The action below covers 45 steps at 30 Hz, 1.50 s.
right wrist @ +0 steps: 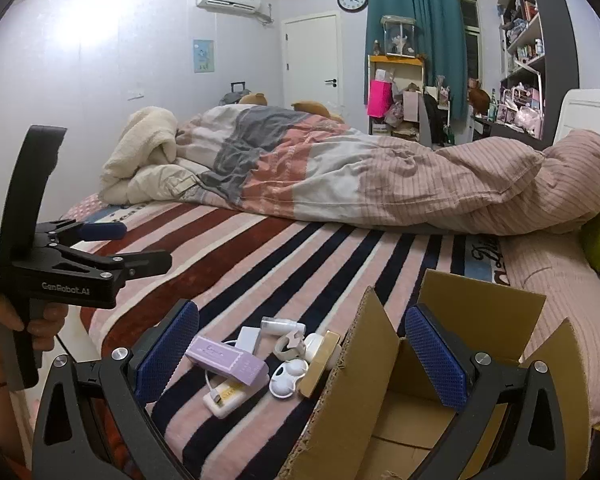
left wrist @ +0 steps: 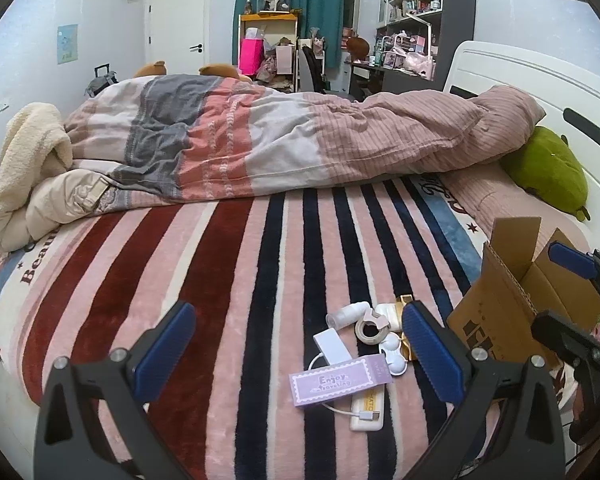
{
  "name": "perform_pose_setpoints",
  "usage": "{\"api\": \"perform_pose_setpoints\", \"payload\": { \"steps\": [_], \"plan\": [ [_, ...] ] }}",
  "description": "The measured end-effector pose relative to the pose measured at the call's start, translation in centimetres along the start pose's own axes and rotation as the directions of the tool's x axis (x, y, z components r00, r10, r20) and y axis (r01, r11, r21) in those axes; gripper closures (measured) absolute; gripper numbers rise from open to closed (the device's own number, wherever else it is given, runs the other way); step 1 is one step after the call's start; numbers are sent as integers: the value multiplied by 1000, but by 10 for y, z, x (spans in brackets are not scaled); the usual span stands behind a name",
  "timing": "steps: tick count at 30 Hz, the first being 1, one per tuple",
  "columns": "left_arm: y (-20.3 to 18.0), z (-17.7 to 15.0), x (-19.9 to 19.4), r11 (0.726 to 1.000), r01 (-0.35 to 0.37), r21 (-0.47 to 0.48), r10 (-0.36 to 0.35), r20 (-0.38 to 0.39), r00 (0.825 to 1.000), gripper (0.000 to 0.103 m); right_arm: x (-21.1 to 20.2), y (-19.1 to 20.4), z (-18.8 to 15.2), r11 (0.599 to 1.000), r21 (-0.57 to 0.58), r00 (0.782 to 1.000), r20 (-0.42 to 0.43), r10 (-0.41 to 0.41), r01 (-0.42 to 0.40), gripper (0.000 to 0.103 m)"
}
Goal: Organize rigid objects
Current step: 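Grasp the lilac 'Enjoy traveling' box with the right gripper, then carry the lilac box into the cardboard box and open the right gripper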
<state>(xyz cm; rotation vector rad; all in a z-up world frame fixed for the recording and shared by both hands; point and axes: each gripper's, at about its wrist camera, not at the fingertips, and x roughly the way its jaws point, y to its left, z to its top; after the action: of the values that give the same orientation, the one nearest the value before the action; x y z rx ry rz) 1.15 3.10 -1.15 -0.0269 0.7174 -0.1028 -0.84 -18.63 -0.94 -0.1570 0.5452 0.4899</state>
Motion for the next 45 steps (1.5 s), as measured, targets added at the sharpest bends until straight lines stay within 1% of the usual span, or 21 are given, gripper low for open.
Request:
{"api": "perform_pose_setpoints", "payload": {
  "steps": [3,5,7,10,13,17,21,25,26,28,29,31,33,34,35,36,38,39,41,42,45],
  "plan": [
    [11,-3,-2,1000,19,-6,-19,14,1000,1,-2,16,1,999,-39,1000,17,26,-25,0],
    [23,-6,-3,999,29,-17,-29,24,999,1,0,27,3,998,-46,998,30,55,-53,11],
    [35,-11,-2,999,23,-26,-22,30,999,1,6,42,2,994,-70,995,31,92,-89,15],
    [53,-21,3,1000,-14,-21,14,23,1000,1,25,64,-4,983,-101,988,-14,152,-152,26],
    [70,-33,10,999,7,-40,-6,9,1000,1,58,75,-19,967,-56,964,-108,243,-250,27],
    [87,-47,18,996,44,-78,-45,-11,999,1,104,77,-49,964,-12,934,-252,254,-265,27],
    [95,-56,22,994,63,-87,-65,-19,998,1,137,70,-67,964,-25,917,-315,245,-266,27],
    [101,-58,22,991,73,-108,-75,-14,997,1,161,64,-67,961,-57,907,-352,234,-270,27],
    [102,-58,22,991,72,-111,-74,-13,997,1,165,64,-67,957,-63,899,-365,241,-282,27],
    [104,-58,21,991,71,-117,-73,-11,997,1,165,69,-67,940,-61,872,-397,286,-336,27],
    [104,-58,20,990,73,-120,-75,-11,997,1,162,71,-69,925,-54,850,-416,322,-376,27],
    [106,-59,20,989,81,-127,-84,-14,996,1,158,72,-70,907,-43,822,-443,358,-418,27],
    [107,-61,19,987,88,-136,-91,-16,996,1,161,73,-69,909,-53,822,-450,349,-414,27],
    [108,-62,19,985,94,-144,-98,-20,995,1,164,74,-69,912,-78,829,-454,327,-403,31],
    [109,-63,19,984,101,-150,-105,-23,994,1,168,77,-69,913,-115,836,-458,302,-392,41],
    [111,-65,20,981,110,-159,-116,-31,993,1,173,79,-70,909,-141,836,-467,287,-391,45],
    [114,-67,20,978,122,-168,-130,-39,991,1,186,84,-76,899,-180,822,-505,264,-399,54],
    [115,-68,20,977,130,-171,-139,-43,989,1,188,85,-77,897,-195,820,-514,252,-398,56],
    [115,-69,20,973,157,-172,-168,-50,985,1,187,88,-75,894,-199,812,-528,248,-402,67],
    [113,-68,21,967,192,-169,-204,-55,977,1,185,89,-73,895,-188,808,-532,253,-404,70],
    [105,-65,21,946,280,-163,-294,-64,954,1,174,91,-61,900,-174,813,-522,259,-399,70]
  ]
}}
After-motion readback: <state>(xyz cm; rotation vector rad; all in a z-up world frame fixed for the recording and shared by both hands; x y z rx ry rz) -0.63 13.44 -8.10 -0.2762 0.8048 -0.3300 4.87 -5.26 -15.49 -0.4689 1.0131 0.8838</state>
